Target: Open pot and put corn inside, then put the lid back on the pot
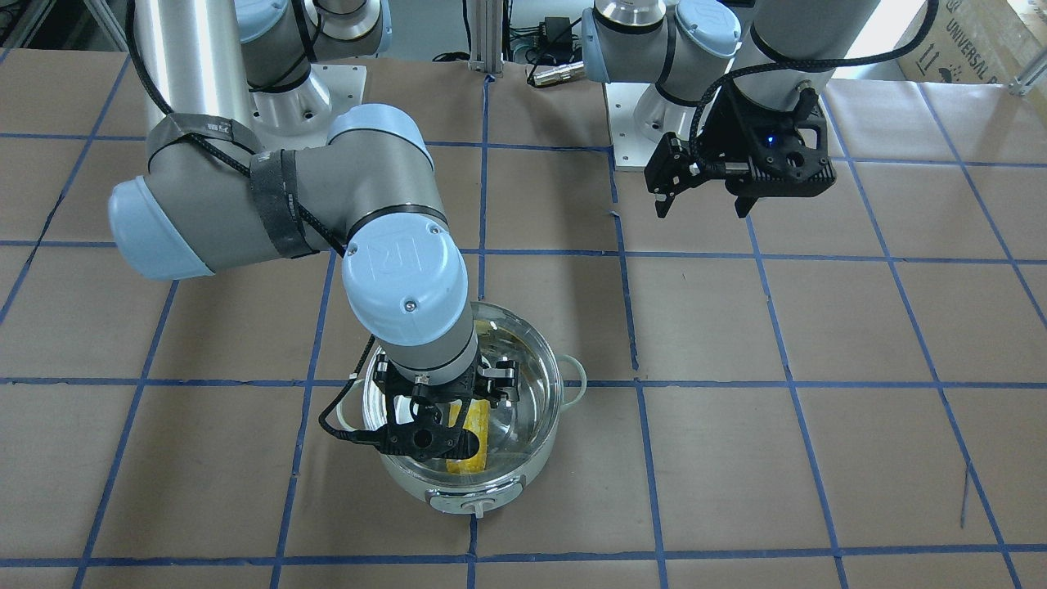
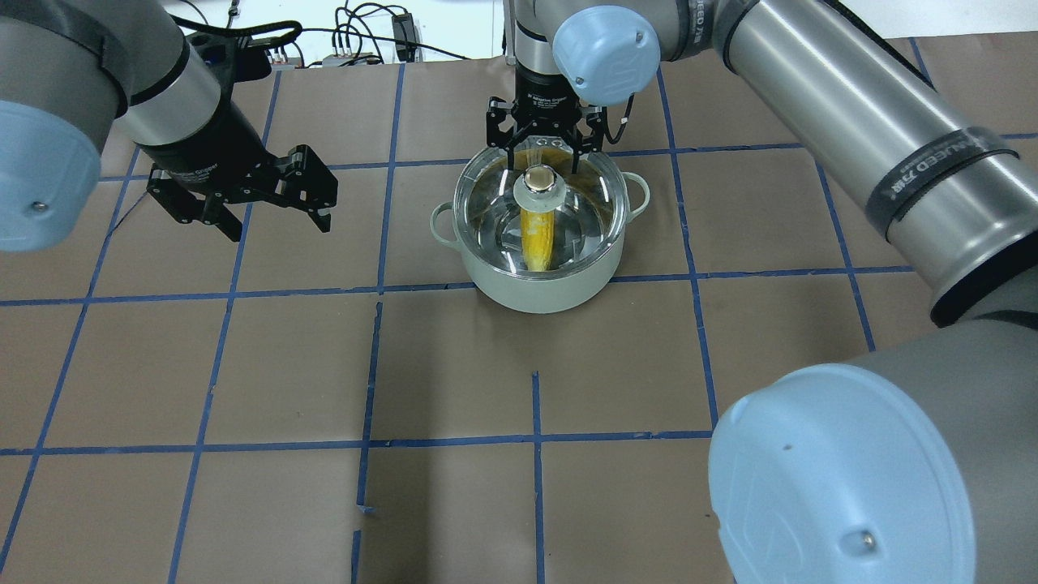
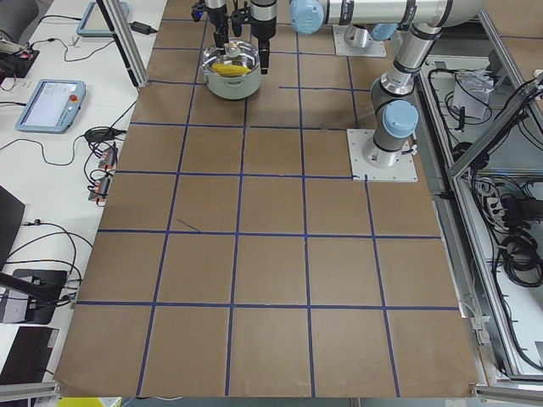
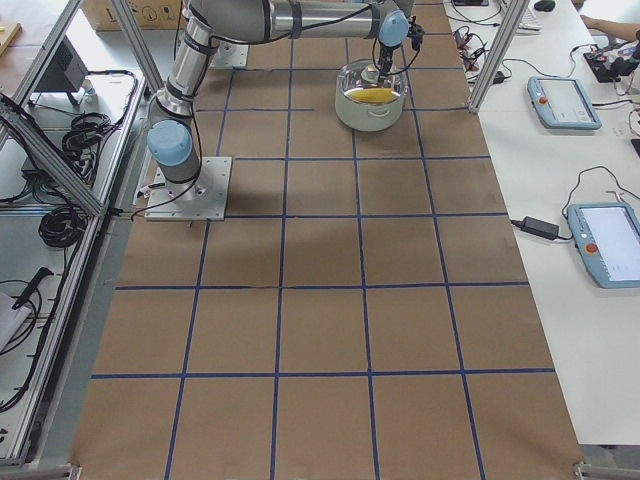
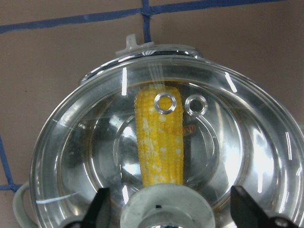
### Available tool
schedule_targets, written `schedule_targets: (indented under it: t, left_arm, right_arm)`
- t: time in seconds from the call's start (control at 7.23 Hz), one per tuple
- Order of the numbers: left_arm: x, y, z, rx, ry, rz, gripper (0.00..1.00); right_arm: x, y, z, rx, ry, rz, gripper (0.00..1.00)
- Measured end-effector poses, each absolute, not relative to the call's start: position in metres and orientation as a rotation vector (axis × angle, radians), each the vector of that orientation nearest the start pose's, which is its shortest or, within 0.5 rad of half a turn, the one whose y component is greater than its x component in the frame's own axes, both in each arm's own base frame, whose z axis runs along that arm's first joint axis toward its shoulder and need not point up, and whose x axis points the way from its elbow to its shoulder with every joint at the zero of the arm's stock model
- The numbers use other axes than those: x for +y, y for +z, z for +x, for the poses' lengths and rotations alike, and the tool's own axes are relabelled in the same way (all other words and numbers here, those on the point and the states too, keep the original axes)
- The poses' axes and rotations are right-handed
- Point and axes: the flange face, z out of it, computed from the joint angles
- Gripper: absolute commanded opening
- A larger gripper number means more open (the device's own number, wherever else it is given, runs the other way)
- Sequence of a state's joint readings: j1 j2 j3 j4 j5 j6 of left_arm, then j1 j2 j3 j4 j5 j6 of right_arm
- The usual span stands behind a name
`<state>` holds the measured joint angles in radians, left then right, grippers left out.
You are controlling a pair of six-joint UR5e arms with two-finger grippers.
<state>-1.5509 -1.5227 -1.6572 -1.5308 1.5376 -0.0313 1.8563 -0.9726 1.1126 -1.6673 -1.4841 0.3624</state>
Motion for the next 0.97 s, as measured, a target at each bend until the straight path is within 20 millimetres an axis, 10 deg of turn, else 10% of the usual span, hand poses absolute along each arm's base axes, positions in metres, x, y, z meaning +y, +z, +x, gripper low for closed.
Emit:
schedule_targets:
  t: [0.28, 0.55, 0.97]
  left_arm:
    - [-0.474, 0.478, -0.131, 3.207, -0.023, -0.081, 1.0]
    - [-0.475, 0.48, -0.133, 3.227, -0.034, -0.068, 1.0]
    - [-0.472, 0.479, -0.133, 3.23, -0.051, -0.06, 1.0]
  right_arm:
    - [-0.649, 0.397, 0.321, 3.111, 0.127, 0.022, 0.99]
    - [-0.631, 0.461, 0.246, 3.157, 0.151, -0.148, 1.0]
    - [-0.565, 0.506, 0.181, 3.15, 0.21, -0.195, 1.0]
